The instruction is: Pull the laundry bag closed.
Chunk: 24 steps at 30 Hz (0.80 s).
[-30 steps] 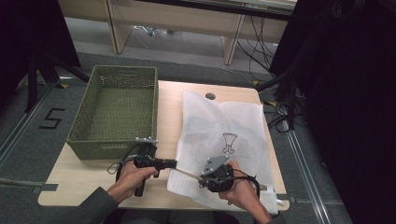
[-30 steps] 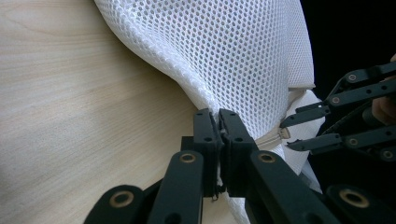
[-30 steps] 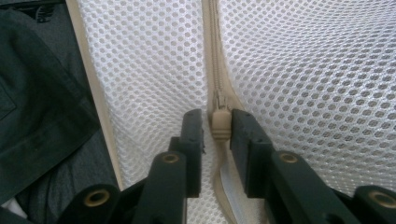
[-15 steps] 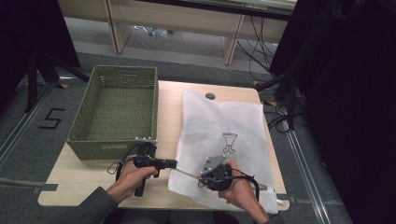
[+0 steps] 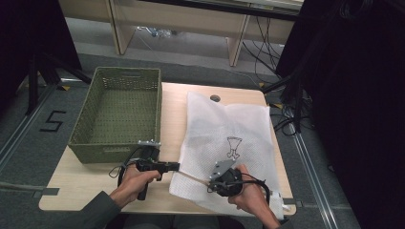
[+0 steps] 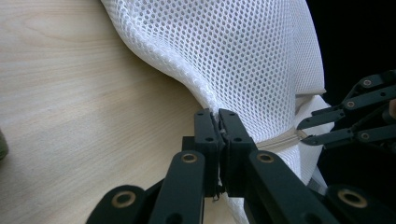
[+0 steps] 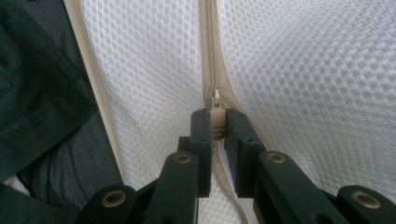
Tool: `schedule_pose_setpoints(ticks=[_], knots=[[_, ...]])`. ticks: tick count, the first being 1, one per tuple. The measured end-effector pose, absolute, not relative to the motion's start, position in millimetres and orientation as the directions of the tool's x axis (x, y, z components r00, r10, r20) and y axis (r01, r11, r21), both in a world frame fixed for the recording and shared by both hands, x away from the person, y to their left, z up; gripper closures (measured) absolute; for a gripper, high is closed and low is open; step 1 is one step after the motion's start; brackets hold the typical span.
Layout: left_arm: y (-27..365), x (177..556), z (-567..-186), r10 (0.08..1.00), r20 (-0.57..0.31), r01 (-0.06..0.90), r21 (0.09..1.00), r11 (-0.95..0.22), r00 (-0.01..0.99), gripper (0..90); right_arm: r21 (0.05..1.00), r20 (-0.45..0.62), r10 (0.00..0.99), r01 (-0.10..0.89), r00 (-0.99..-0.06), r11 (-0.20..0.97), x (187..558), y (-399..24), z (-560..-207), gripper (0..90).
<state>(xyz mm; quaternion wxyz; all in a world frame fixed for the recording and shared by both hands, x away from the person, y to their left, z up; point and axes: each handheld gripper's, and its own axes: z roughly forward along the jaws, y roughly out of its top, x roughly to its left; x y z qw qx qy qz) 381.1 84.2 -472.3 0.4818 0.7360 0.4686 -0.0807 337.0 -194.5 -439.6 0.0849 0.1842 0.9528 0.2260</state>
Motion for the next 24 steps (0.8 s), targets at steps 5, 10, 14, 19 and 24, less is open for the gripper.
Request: schedule_pose_setpoints(ticks=[5,10,14,19,24], knots=[[83,381,-471,0.607,-0.573,0.767,0.634,-0.097,0.550,87.0,0.449,-0.078,0.400,0.326,-0.913,0.832,334,-212,-439,82.8],[85,381,-471,0.607,-0.573,0.768,0.633,-0.098,0.550,86.9,0.433,-0.078,0.406,0.336,-0.910,0.836,333,-224,-441,82.8],[85,382,-471,0.608,-0.575,0.770,0.631,-0.095,0.547,86.9,0.429,-0.074,0.415,0.347,-0.907,0.834,332,-234,-443,82.7],[85,382,-472,0.607,-0.572,0.767,0.634,-0.100,0.552,86.9,0.420,-0.069,0.430,0.365,-0.900,0.831,330,-245,-444,82.7],[86,382,-472,0.604,-0.576,0.768,0.634,-0.096,0.551,86.9,0.406,-0.070,0.443,0.380,-0.894,0.831,330,-252,-445,82.7]])
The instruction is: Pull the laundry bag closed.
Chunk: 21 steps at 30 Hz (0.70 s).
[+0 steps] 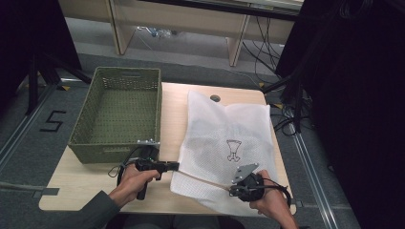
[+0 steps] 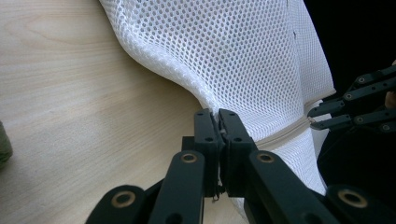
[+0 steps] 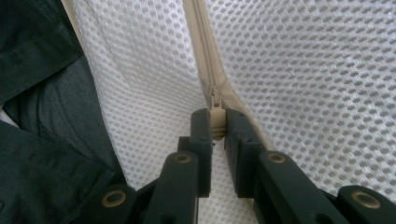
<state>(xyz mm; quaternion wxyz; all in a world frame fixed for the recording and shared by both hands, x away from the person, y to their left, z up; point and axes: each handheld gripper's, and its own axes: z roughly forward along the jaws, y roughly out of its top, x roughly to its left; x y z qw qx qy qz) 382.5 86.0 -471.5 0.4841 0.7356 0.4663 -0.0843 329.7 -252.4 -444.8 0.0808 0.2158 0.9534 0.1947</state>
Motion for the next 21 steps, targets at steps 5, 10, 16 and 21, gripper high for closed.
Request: schedule_pose_setpoints(ticks=[5,10,16,21], knots=[[87,383,-471,0.607,-0.571,0.766,0.636,-0.099,0.553,86.9,0.396,-0.069,0.453,0.392,-0.889,0.830,329,-259,-446,82.7],[87,383,-471,0.609,-0.567,0.763,0.638,-0.101,0.555,86.9,0.393,-0.071,0.461,0.400,-0.885,0.828,329,-268,-446,82.8],[87,383,-470,0.609,-0.565,0.761,0.641,-0.101,0.557,86.9,0.396,-0.060,0.470,0.411,-0.880,0.821,328,-281,-444,82.8],[87,383,-470,0.609,-0.565,0.760,0.642,-0.099,0.557,86.9,0.396,-0.054,0.509,0.449,-0.859,0.801,324,-301,-441,82.8]])
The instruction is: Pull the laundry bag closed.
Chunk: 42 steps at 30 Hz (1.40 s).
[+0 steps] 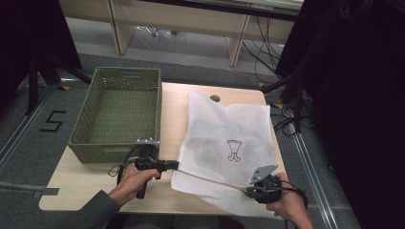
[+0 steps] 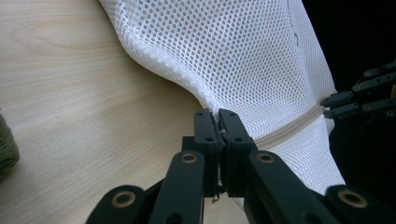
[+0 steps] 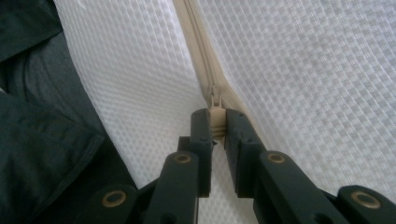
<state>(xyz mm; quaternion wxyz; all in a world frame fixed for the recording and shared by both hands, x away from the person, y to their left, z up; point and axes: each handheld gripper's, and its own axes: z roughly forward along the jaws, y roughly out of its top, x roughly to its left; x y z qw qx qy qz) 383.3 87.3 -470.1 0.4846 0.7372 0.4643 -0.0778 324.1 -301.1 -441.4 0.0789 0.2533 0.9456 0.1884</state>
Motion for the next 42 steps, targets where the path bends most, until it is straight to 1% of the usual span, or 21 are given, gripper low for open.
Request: schedule_pose_setpoints(ticks=[3,7,10,14,17,22,25,27,30,37,42], knots=[[87,385,-470,0.608,-0.563,0.758,0.644,-0.101,0.560,86.9,0.406,-0.051,0.520,0.458,-0.853,0.791,322,-312,-441,82.8],[88,385,-469,0.611,-0.563,0.758,0.645,-0.096,0.556,86.9,0.385,-0.069,0.551,0.487,-0.832,0.784,319,-326,-441,82.8],[87,385,-470,0.610,-0.562,0.758,0.644,-0.101,0.559,86.9,0.382,-0.056,0.571,0.511,-0.819,0.770,316,-335,-442,82.8],[87,385,-469,0.609,-0.558,0.753,0.649,-0.103,0.564,86.9,0.352,-0.066,0.590,0.535,-0.804,0.768,314,-341,-444,82.8],[88,384,-469,0.611,-0.554,0.753,0.649,-0.108,0.565,86.9,0.355,-0.062,0.597,0.541,-0.800,0.762,312,-345,-444,82.8],[89,384,-468,0.613,-0.548,0.747,0.656,-0.109,0.570,86.9,0.320,-0.078,0.623,0.572,-0.779,0.755,311,-354,-447,82.8],[92,386,-468,0.620,-0.544,0.748,0.655,-0.107,0.566,87.0,0.292,-0.093,0.652,0.605,-0.753,0.741,311,-364,-450,82.8],[92,385,-469,0.621,-0.547,0.751,0.652,-0.105,0.562,86.9,0.290,-0.090,0.672,0.626,-0.735,0.723,311,-370,-451,82.8],[92,385,-468,0.621,-0.541,0.747,0.655,-0.111,0.567,86.9,0.280,-0.085,0.680,0.637,-0.728,0.718,312,-373,-453,82.8],[95,385,-468,0.621,-0.545,0.749,0.654,-0.105,0.563,86.9,0.262,-0.120,0.702,0.660,-0.702,0.704,315,-381,-455,82.8],[94,382,-472,0.627,-0.533,0.748,0.652,-0.124,0.568,86.9,0.246,-0.132,0.707,0.667,-0.695,0.703,323,-381,-458,82.8]])
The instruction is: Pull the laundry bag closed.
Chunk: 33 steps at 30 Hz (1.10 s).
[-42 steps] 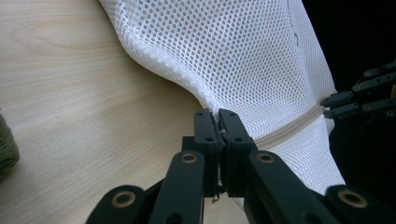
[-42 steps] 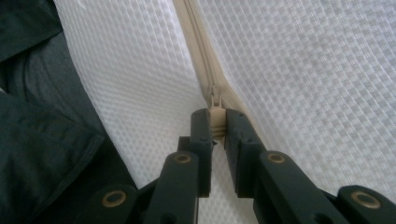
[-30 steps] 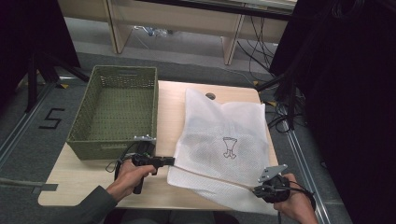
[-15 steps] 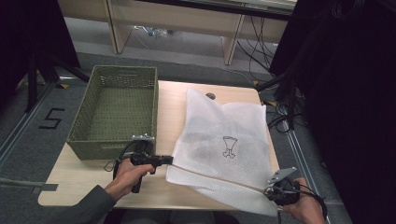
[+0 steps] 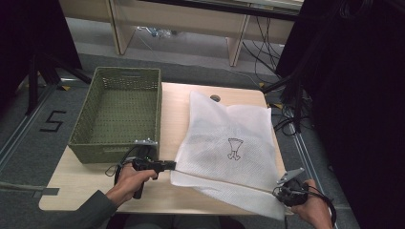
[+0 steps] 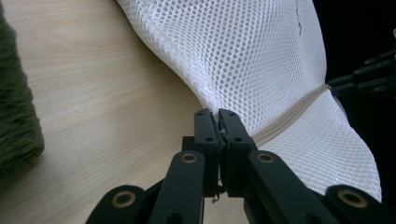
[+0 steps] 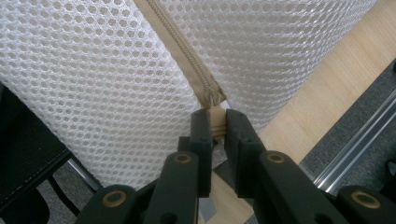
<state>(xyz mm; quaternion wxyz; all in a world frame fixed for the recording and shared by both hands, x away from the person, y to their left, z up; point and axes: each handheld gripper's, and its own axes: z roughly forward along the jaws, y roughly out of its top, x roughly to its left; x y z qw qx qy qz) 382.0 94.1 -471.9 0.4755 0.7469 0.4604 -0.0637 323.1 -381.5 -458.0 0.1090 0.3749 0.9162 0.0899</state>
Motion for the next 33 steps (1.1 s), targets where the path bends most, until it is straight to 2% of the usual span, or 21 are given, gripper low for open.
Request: schedule_pose_setpoints(ticks=[12,14,21,33], knots=[[96,383,-473,0.637,-0.527,0.747,0.654,-0.119,0.563,87.0,0.218,-0.175,0.698,0.664,-0.695,0.715,341,-376,-457,82.8],[99,386,-475,0.634,-0.548,0.760,0.642,-0.101,0.546,86.9,0.233,-0.164,0.702,0.664,-0.693,0.711,343,-376,-458,82.8],[99,384,-475,0.639,-0.524,0.748,0.653,-0.124,0.563,86.3,0.250,-0.150,0.702,0.661,-0.696,0.708,346,-376,-459,82.7],[94,380,-471,0.633,-0.495,0.726,0.669,-0.161,0.596,79.3,0.266,-0.170,0.708,0.660,-0.686,0.703,353,-376,-462,82.3]])
